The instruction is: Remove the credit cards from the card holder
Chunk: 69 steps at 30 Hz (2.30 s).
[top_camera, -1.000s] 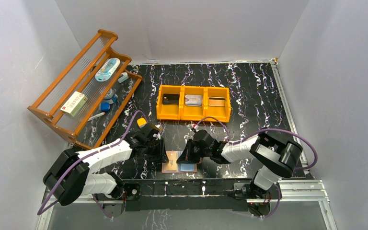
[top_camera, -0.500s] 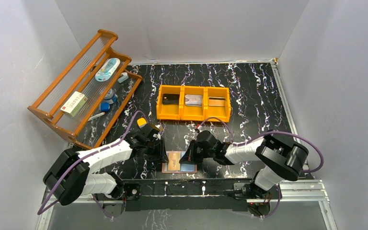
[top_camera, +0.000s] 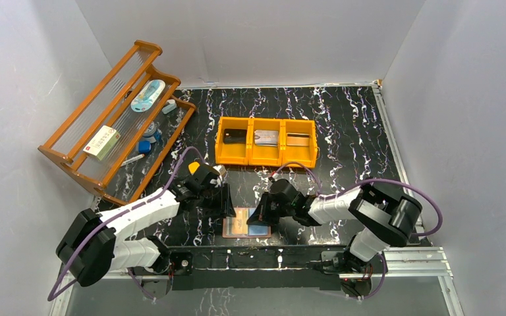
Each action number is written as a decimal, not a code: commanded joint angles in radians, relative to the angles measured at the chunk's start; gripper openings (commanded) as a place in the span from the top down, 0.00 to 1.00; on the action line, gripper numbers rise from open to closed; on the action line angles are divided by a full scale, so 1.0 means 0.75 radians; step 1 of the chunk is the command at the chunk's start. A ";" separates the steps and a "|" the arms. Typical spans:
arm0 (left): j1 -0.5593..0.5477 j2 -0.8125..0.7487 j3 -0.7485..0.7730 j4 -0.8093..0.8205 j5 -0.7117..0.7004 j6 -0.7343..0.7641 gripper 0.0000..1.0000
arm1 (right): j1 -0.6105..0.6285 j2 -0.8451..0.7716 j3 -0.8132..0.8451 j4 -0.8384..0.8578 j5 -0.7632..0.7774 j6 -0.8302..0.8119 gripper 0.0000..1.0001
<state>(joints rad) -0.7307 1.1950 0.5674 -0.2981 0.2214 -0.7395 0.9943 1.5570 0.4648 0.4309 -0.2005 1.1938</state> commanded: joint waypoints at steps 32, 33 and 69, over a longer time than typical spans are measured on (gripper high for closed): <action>-0.052 0.178 -0.078 0.058 0.119 0.073 0.69 | -0.003 0.000 -0.092 0.226 0.048 0.093 0.77; -0.052 0.175 -0.078 0.060 0.117 0.070 0.69 | -0.002 -0.002 -0.092 0.241 0.039 0.084 0.78; -0.103 0.277 -0.098 0.280 0.130 -0.019 0.58 | -0.041 -0.086 -0.195 0.165 0.047 0.123 0.87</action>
<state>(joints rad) -0.7895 1.3567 0.5529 -0.0544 0.3847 -0.7414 0.9714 1.4750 0.3283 0.5503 -0.1478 1.2888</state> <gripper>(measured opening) 0.430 0.103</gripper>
